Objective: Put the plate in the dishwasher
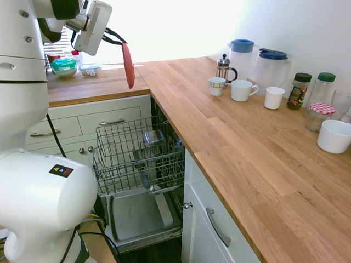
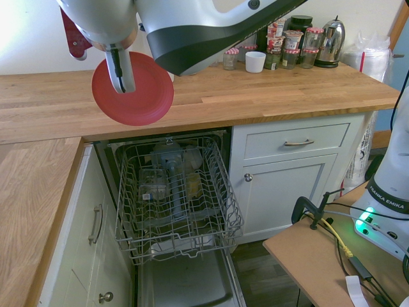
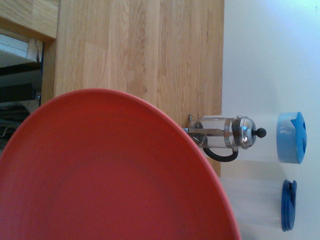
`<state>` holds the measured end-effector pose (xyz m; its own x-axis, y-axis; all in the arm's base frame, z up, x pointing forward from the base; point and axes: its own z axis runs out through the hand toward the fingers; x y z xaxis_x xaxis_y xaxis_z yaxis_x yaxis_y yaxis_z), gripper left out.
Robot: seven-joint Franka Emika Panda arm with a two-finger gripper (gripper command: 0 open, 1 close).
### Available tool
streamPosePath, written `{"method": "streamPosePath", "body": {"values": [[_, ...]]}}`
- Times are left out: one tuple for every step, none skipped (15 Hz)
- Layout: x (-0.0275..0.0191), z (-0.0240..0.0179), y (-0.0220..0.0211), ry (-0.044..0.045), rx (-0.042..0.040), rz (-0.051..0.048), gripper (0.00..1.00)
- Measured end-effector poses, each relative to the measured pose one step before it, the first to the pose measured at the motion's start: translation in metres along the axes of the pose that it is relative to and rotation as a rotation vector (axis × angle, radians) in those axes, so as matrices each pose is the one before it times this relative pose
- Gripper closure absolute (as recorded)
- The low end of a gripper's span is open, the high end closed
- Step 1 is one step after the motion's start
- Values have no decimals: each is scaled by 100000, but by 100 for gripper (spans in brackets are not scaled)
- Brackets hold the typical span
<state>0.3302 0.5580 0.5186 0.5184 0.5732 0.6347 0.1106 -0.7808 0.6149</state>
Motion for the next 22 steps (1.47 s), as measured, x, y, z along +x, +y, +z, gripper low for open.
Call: {"method": "streamPosePath", "body": {"values": [[-41,170,-4,-334,-315,297,100],[-24,192,-11,-220,-229,155,100],[-58,161,-49,-483,-2,422,100],[-95,128,-38,-937,112,945,100],[-176,108,-48,-1546,-39,1074,100],[2,117,20,-115,-171,30,100],[-56,223,-81,-261,-233,-161,100],[-189,219,-335,-345,-44,-241,100],[-393,218,-665,-471,178,192,100],[-627,146,-909,-374,255,-22,100],[-833,169,-1142,-446,283,-302,100],[-961,233,-1197,-500,140,-400,100],[-919,236,-1126,-408,-13,-394,100],[-1001,373,-1082,-382,-406,-304,100],[-971,579,-1093,-428,-500,-431,100],[-700,776,-949,-331,-458,-523,100],[-635,957,-959,-222,107,-289,100],[-552,1042,-914,-63,492,-142,100],[-508,949,-735,-425,443,-232,100],[-481,794,-592,-461,29,-104,100],[-456,548,-501,-384,-41,211,100],[-472,387,-487,-342,308,194,100]]}}
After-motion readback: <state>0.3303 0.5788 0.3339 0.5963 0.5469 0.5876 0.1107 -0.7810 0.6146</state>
